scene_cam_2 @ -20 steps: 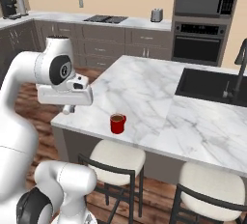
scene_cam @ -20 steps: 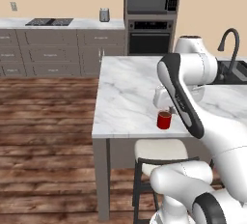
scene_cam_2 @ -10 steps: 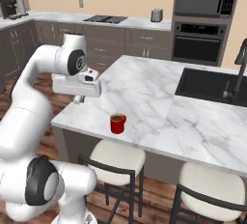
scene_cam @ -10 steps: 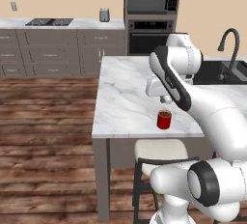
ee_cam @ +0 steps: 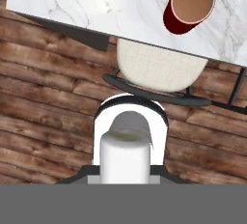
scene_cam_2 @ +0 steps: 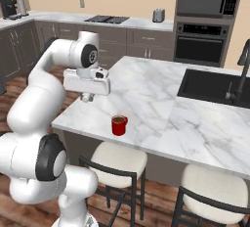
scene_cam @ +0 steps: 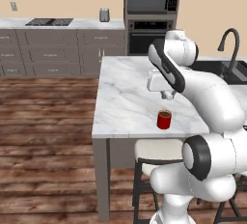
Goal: Pick up the marshmallow and place it in the cup of hot chocolate on the dining counter.
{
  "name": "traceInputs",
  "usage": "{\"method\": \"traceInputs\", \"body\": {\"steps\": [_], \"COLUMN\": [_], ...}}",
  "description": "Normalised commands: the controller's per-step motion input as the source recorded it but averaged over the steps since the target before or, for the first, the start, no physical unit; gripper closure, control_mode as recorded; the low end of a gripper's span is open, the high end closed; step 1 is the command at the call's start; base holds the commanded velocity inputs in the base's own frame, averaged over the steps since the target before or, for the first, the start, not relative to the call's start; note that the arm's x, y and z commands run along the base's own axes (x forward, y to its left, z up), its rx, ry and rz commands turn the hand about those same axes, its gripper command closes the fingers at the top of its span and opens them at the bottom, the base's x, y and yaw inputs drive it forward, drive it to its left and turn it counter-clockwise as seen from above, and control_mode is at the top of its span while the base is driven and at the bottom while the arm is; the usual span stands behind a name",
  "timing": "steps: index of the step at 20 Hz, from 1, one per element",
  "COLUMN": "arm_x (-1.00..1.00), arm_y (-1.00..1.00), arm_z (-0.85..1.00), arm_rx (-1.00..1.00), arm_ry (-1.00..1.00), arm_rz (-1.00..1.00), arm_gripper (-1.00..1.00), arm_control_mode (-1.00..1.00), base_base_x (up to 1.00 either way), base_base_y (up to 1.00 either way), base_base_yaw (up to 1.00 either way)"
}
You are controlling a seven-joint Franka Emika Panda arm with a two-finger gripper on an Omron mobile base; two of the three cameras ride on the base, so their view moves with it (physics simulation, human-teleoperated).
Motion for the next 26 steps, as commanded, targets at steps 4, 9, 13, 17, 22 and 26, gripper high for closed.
{"method": "traceInputs", "body": {"steps": [4,9,13,17,22,26], "arm_x": [0.01,0.38,0.51,0.35,0.16,0.23], "arm_y": [-0.11,-0.22,-0.21,-0.34,-0.26,-0.08], "arm_z": [-0.12,-0.14,-0.34,-0.44,-0.36,-0.32], "arm_rx": [0.00,0.00,-0.03,-0.14,-0.20,-0.11], "arm_ry": [0.03,0.00,0.00,0.00,0.00,0.00], "arm_rz": [0.00,-0.03,-0.08,-0.07,-0.01,-0.01], "arm_gripper": [1.00,1.00,1.00,1.00,1.00,1.00], "arm_control_mode": [-1.00,-1.00,-1.00,-1.00,-1.00,-1.00], "base_base_x": [0.00,0.00,0.00,0.00,0.00,0.00], "base_base_y": [0.00,0.00,0.00,0.00,0.00,0.00], "base_base_yaw": [0.00,0.00,0.00,0.00,0.00,0.00]}}
